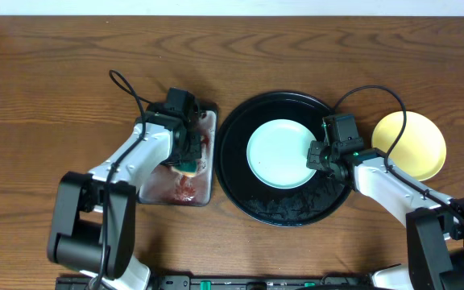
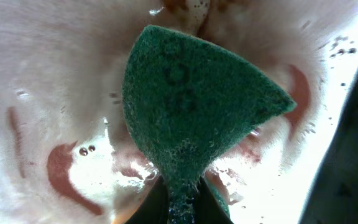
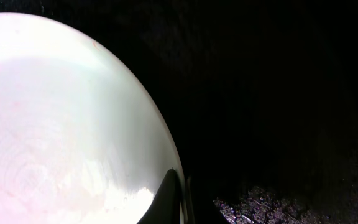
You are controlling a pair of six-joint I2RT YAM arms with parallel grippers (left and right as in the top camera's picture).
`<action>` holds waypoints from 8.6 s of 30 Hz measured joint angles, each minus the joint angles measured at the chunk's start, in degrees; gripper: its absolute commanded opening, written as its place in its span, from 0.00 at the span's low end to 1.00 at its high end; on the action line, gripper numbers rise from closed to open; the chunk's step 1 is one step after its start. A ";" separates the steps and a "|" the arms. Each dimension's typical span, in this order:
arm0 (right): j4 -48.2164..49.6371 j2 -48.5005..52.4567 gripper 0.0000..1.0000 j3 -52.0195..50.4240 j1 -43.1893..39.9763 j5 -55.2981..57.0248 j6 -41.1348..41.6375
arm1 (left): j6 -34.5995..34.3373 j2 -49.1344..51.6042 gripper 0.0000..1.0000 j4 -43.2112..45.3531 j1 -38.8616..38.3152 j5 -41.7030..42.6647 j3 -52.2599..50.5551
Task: Clean dirty plates on tray and stack at the side
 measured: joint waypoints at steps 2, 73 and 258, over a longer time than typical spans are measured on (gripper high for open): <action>0.00 0.00 0.01 0.00 0.00 0.00 -0.02 | -0.24 -1.81 0.07 0.00 0.11 0.02 -0.02; -0.11 0.00 0.01 0.00 0.00 0.00 -0.52 | 14.67 -14.95 0.07 -0.33 16.33 29.99 -0.09; -6.78 -23.78 0.01 0.63 -35.47 12.98 2.08 | 4.55 -15.56 0.75 -6.03 6.27 8.66 0.87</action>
